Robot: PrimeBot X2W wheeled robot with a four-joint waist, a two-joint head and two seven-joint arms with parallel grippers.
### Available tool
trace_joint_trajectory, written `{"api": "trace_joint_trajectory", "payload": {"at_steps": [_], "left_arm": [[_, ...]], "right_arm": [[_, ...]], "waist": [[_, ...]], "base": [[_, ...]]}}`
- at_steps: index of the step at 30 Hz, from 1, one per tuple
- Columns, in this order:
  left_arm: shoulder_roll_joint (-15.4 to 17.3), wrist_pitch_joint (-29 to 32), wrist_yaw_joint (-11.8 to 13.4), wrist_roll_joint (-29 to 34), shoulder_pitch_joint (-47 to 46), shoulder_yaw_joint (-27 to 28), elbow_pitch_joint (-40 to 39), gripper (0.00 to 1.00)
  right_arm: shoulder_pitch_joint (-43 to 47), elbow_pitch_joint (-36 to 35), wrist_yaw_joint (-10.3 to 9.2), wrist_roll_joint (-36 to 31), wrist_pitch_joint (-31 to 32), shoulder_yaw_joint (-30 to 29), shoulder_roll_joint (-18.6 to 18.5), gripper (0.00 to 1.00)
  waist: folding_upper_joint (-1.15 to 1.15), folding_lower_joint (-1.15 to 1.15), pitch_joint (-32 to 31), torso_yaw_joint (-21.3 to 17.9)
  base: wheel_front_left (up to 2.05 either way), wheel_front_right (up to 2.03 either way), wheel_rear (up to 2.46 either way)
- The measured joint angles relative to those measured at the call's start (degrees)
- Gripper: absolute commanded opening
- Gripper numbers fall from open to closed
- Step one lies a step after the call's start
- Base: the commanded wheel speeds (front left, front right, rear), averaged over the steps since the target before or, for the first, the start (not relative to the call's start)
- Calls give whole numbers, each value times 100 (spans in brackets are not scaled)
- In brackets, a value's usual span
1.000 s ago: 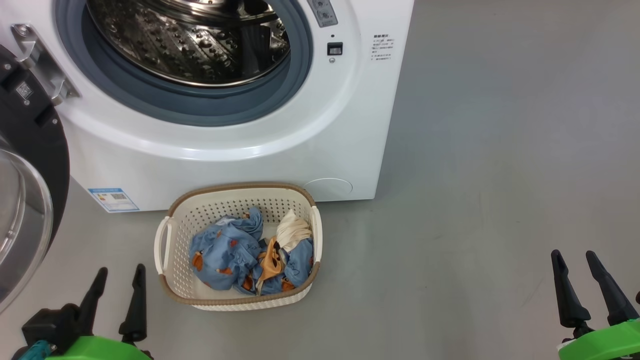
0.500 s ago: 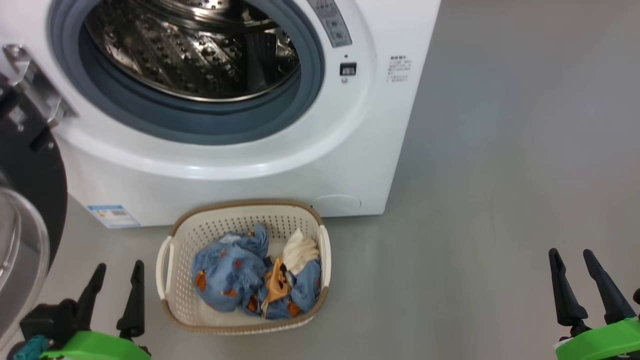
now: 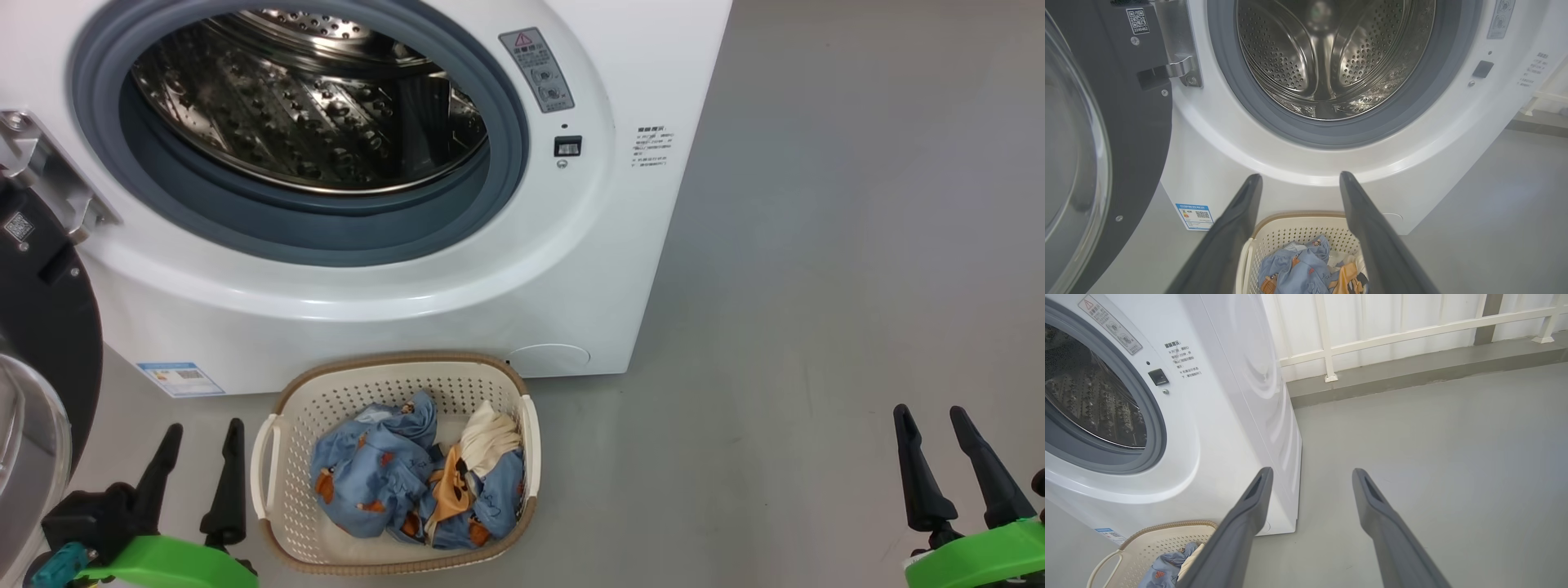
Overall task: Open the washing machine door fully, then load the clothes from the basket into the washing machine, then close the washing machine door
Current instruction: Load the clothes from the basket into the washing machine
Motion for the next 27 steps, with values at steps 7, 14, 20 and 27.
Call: {"api": "trace_joint_trajectory", "payload": {"at_steps": [7, 14, 20, 27], "left_arm": [[-54, 0, 0, 156, 1, -13, 103, 100], [-134, 0, 0, 158, -30, -49, 425, 100], [-222, 0, 0, 75, -383, -323, 942, 100], [-212, 0, 0, -154, -1038, -733, 1623, 100]], "right_arm": [[-1, 0, 0, 0, 0, 10, 2, 100], [-108, -26, 0, 0, 0, 15, 49, 100], [-269, -44, 0, -23, 0, 60, 148, 100], [-649, -85, 0, -63, -1, 168, 247, 100]], "waist": [[0, 0, 67, 19], [0, 0, 248, 17], [0, 0, 525, 6], [0, 0, 1008, -12]], "base": [[0, 0, 0], [0, 0, 0], [0, 0, 0], [0, 0, 0]]}}
